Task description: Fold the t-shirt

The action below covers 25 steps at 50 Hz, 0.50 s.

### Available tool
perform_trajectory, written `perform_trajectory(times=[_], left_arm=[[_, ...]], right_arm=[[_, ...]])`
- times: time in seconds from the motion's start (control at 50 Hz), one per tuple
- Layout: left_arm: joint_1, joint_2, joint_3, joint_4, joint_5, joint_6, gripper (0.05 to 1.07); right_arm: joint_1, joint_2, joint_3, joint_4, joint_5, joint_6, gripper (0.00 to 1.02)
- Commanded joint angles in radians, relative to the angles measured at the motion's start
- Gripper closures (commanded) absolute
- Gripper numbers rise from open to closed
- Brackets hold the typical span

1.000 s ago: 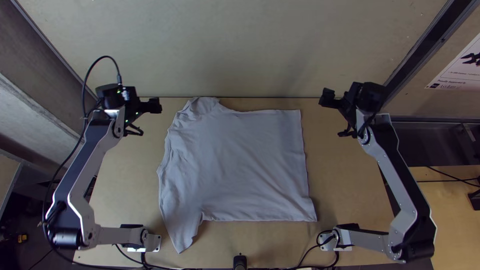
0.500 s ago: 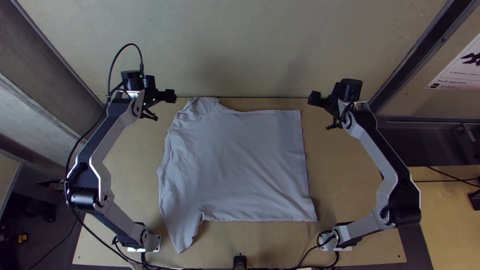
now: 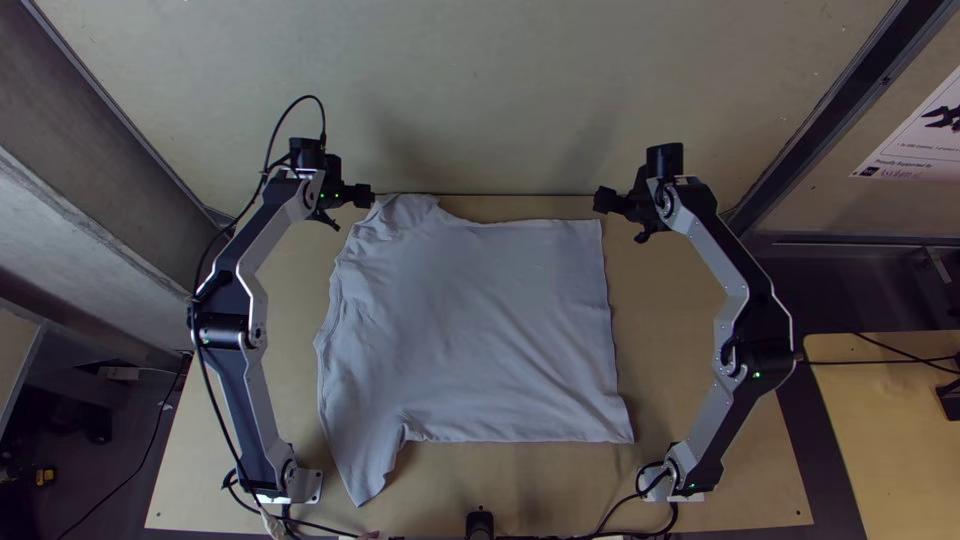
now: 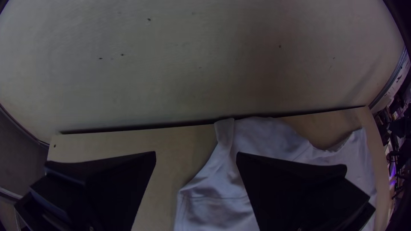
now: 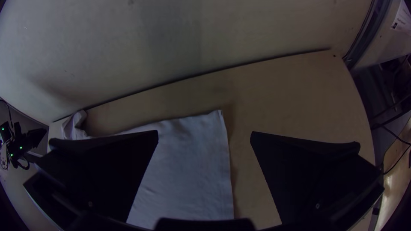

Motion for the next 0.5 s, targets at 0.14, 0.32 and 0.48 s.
perform_trajectory(times=[0.14, 0.32, 0.48], left_arm=[[-0.037, 0.138, 0.175, -0.054, 0.001, 0.021, 0.17], [-0.057, 0.227, 0.276, -0.097, -0.015, 0.032, 0.17], [-0.076, 0.263, 0.281, -0.091, -0.042, 0.064, 0.18]], right_arm=[[0.007, 0.114, 0.131, -0.112, -0.036, 0.032, 0.04], [0.007, 0.122, 0.133, -0.112, -0.038, 0.03, 0.03], [0.012, 0.126, 0.133, -0.112, -0.038, 0.029, 0.03]])
